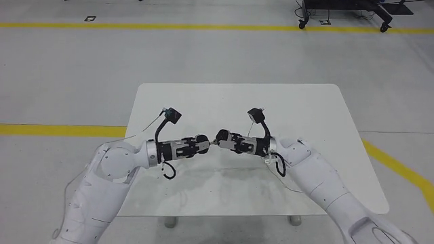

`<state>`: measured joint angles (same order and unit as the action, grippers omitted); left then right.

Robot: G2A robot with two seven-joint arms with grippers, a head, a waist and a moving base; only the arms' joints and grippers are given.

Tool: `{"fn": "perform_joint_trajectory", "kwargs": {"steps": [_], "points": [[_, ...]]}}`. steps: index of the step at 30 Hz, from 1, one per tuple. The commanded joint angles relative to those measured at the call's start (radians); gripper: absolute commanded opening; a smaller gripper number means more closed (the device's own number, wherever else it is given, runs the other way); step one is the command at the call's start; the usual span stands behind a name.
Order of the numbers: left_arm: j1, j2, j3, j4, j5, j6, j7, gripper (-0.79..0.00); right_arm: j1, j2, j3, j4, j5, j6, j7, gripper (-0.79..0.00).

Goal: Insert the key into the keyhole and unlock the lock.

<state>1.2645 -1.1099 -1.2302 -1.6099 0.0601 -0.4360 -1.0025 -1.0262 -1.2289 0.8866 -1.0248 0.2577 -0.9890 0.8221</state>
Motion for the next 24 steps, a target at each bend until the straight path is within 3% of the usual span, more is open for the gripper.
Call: {"fn": "perform_joint_trajectory", "kwargs": {"steps": [1, 9, 12, 14, 18, 19, 20, 24], "points": [[-0.001, 0.001, 0.004, 0.001, 0.003, 0.0, 0.003, -0.785, 0.001, 0.001, -0.002, 0.0, 0.004, 0.004, 0.007, -0.505], [-0.004, 0.006, 0.014, 0.001, 0.01, 0.001, 0.009, -0.785, 0.008, -0.001, -0.027, -0.001, 0.019, 0.012, 0.021, -0.613], [-0.004, 0.008, 0.016, 0.0, 0.008, 0.0, 0.009, -0.785, 0.013, -0.002, -0.036, 0.003, 0.022, 0.012, 0.021, -0.686], [-0.005, 0.01, 0.016, 0.001, 0.008, -0.001, 0.012, -0.785, 0.016, -0.002, -0.04, 0.006, 0.023, 0.011, 0.02, -0.785], [-0.005, 0.013, 0.014, 0.001, 0.009, 0.005, 0.026, -0.785, 0.017, 0.0, -0.05, 0.005, 0.022, 0.006, 0.015, -0.785], [-0.004, 0.013, 0.012, 0.0, 0.009, 0.007, 0.038, -0.493, 0.017, 0.001, -0.052, 0.005, 0.023, 0.005, 0.014, -0.785], [-0.003, 0.013, 0.012, -0.001, 0.007, 0.008, 0.048, 0.0, 0.017, 0.002, -0.054, 0.004, 0.023, 0.002, 0.011, -0.785], [-0.004, 0.016, 0.0, -0.003, -0.007, 0.012, 0.071, 0.0, 0.02, 0.008, -0.045, 0.009, 0.029, -0.023, -0.015, -0.785]]}}
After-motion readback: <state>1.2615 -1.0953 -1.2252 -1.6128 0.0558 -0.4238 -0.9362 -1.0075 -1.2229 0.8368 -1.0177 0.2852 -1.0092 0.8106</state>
